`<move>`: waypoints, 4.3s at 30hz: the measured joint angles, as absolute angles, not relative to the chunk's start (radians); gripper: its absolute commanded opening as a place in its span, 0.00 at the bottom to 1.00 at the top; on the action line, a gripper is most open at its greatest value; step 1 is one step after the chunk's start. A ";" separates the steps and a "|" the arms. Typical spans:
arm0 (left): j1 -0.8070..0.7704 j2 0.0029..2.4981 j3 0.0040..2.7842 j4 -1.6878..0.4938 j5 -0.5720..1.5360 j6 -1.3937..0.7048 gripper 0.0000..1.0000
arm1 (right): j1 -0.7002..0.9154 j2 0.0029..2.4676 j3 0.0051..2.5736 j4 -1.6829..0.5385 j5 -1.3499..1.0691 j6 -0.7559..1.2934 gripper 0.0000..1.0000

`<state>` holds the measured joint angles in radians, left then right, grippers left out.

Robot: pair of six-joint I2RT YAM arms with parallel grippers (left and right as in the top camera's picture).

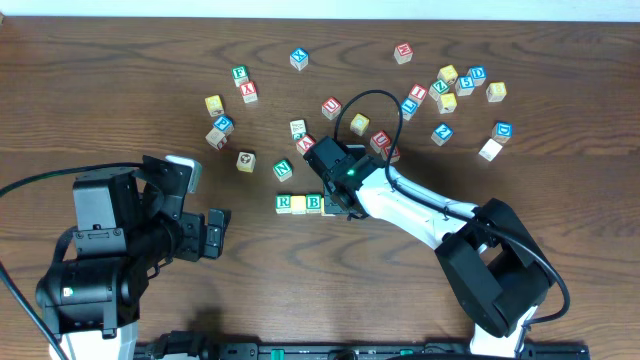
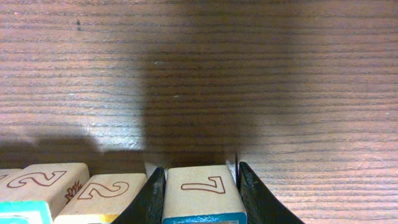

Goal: Spell out ROBOT
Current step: 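Lower the T block beside the right side of the O block, then open the right gripper to release the T block and lift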

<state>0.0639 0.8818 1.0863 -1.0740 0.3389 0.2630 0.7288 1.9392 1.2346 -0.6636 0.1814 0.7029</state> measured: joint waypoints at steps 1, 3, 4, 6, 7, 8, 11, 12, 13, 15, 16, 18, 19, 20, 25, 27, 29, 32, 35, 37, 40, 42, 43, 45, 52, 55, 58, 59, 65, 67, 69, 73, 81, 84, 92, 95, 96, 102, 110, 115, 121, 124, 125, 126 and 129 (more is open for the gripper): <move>0.064 0.882 1.086 -1.074 0.339 0.263 0.97 | 0.729 1.939 1.235 -0.664 0.184 0.705 0.05; 0.064 0.882 1.086 -1.074 0.339 0.263 0.97 | 0.729 1.939 1.235 -0.664 0.188 0.708 0.05; 0.064 0.882 1.086 -1.074 0.339 0.263 0.97 | 0.729 1.939 1.235 -0.664 0.191 0.709 0.05; 0.064 0.882 1.086 -1.074 0.339 0.263 0.97 | 0.729 1.939 1.235 -0.664 0.193 0.709 0.05; 0.064 0.882 1.086 -1.074 0.339 0.263 0.97 | 0.729 1.939 1.235 -0.664 0.194 0.709 0.05; 0.064 0.882 1.086 -1.074 0.339 0.263 0.97 | 0.729 1.939 1.235 -0.664 0.195 0.709 0.06; 0.064 0.882 1.086 -1.074 0.339 0.263 0.97 | 0.729 1.939 1.235 -0.664 0.197 0.709 0.08; 0.064 0.882 1.086 -1.074 0.339 0.263 0.97 | 0.729 1.939 1.235 -0.664 0.197 0.709 0.09; 0.064 0.882 1.086 -1.074 0.339 0.263 0.97 | 0.729 1.939 1.235 -0.664 0.198 0.710 0.09; 0.064 0.882 1.086 -1.074 0.339 0.263 0.97 | 0.729 1.939 1.235 -0.664 0.198 0.712 0.11; 0.064 0.882 1.086 -1.074 0.339 0.263 0.97 | 0.729 1.939 1.235 -0.664 0.198 0.713 0.12; 0.064 0.882 1.086 -1.074 0.339 0.263 0.97 | 0.730 1.939 1.235 -0.664 0.199 0.713 0.13; 0.064 0.882 1.086 -1.074 0.339 0.263 0.97 | 0.730 1.939 1.235 -0.664 0.199 0.714 0.15; 0.064 0.882 1.086 -1.074 0.339 0.263 0.97 | 0.732 1.939 1.235 -0.664 0.199 0.715 0.17; 0.064 0.882 1.086 -1.074 0.339 0.263 0.97 | 0.739 1.939 1.235 -0.664 0.199 0.716 0.28; 0.064 0.882 1.086 -1.074 0.339 0.263 0.97 | 0.739 1.939 1.235 -0.664 0.199 0.717 0.32; 0.064 0.882 1.086 -1.074 0.339 0.263 0.97 | 0.739 1.939 1.235 -0.664 0.201 0.720 0.34; 0.064 0.882 1.086 -1.074 0.339 0.263 0.97 | 0.739 1.939 1.235 -0.664 0.207 0.723 0.35; 0.064 0.882 1.086 -1.074 0.339 0.263 0.97 | 0.739 1.939 1.235 -0.664 0.210 0.723 0.35; 0.064 0.882 1.086 -1.074 0.339 0.263 0.97 | 0.739 1.939 1.235 -0.664 0.211 0.723 0.35; 0.064 0.882 1.086 -1.074 0.339 0.263 0.97 | 0.739 1.939 1.235 -0.664 0.214 0.723 0.35; 0.064 0.882 1.086 -1.074 0.339 0.263 0.97 | 0.739 1.939 1.235 -0.663 0.215 0.723 0.36; 0.064 0.882 1.086 -1.074 0.339 0.263 0.97 | 0.739 1.939 1.235 -0.662 0.216 0.723 0.36; 0.064 0.882 1.086 -1.074 0.339 0.263 0.97 | 0.739 1.939 1.235 -0.660 0.220 0.723 0.37; 0.064 0.882 1.086 -1.074 0.339 0.263 0.97 | 0.739 1.939 1.235 -0.631 0.233 0.723 0.38; 0.064 0.882 1.086 -1.074 0.339 0.263 0.97 | 0.739 1.939 1.235 -0.617 0.242 0.723 0.38; 0.064 0.882 1.086 -1.074 0.339 0.263 0.97 | 0.739 1.939 1.235 -0.609 0.257 0.723 0.38; 0.064 0.882 1.086 -1.074 0.339 0.263 0.97 | 0.739 1.939 1.235 -0.607 0.265 0.723 0.38; 0.064 0.882 1.086 -1.074 0.339 0.263 0.97 | 0.739 1.939 1.235 -0.575 0.320 0.723 0.38; 0.064 0.882 1.086 -1.074 0.339 0.263 0.97 | 0.739 1.939 1.235 -0.565 0.345 0.722 0.38; 0.064 0.882 1.086 -1.074 0.339 0.263 0.97 | 0.739 1.939 1.235 -0.562 0.377 0.723 0.38; 0.064 0.882 1.086 -1.074 0.339 0.263 0.97 | 0.739 1.939 1.235 -0.574 0.447 0.723 0.39; 0.064 0.882 1.086 -1.074 0.339 0.263 0.97 | 0.733 1.939 1.235 -0.721 0.527 0.765 0.27; 0.064 0.882 1.086 -1.074 0.339 0.263 0.97 | 0.731 1.939 1.234 -0.783 0.522 0.791 0.18; 0.064 0.882 1.086 -1.074 0.339 0.263 0.97 | 0.731 1.939 1.234 -0.853 0.409 0.835 0.07; 0.064 0.882 1.086 -1.074 0.339 0.263 0.97 | 0.737 1.939 1.234 -0.851 0.368 0.839 0.05; 0.064 0.882 1.086 -1.074 0.339 0.263 0.97 | 0.740 1.939 1.234 -0.849 0.356 0.841 0.04; 0.064 0.882 1.086 -1.074 0.339 0.263 0.97 | 0.746 1.939 1.234 -0.820 0.287 0.842 0.01; 0.064 0.882 1.086 -1.074 0.339 0.263 0.97 | 0.746 1.939 1.234 -0.784 0.240 0.846 0.01; 0.064 0.882 1.086 -1.074 0.339 0.263 0.97 | 0.746 1.939 1.234 -0.751 0.222 0.848 0.01; 0.064 0.882 1.086 -1.074 0.339 0.263 0.97 | 0.746 1.939 1.234 -0.732 0.232 0.848 0.02; 0.064 0.882 1.086 -1.074 0.339 0.263 0.97 | 0.746 1.939 1.234 -0.725 0.237 0.848 0.02; 0.064 0.882 1.086 -1.074 0.339 0.263 0.97 | 0.746 1.939 1.234 -0.724 0.239 0.848 0.02; 0.064 0.882 1.086 -1.074 0.339 0.263 0.97 | 0.746 1.939 1.234 -0.724 0.239 0.847 0.01; 0.064 0.882 1.086 -1.074 0.339 0.263 0.97 | 0.746 1.939 1.234 -0.731 0.240 0.847 0.01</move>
<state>0.0639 0.8818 1.0863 -1.0740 0.3389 0.2630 0.7456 1.9388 1.2339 -0.7307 0.2398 0.8471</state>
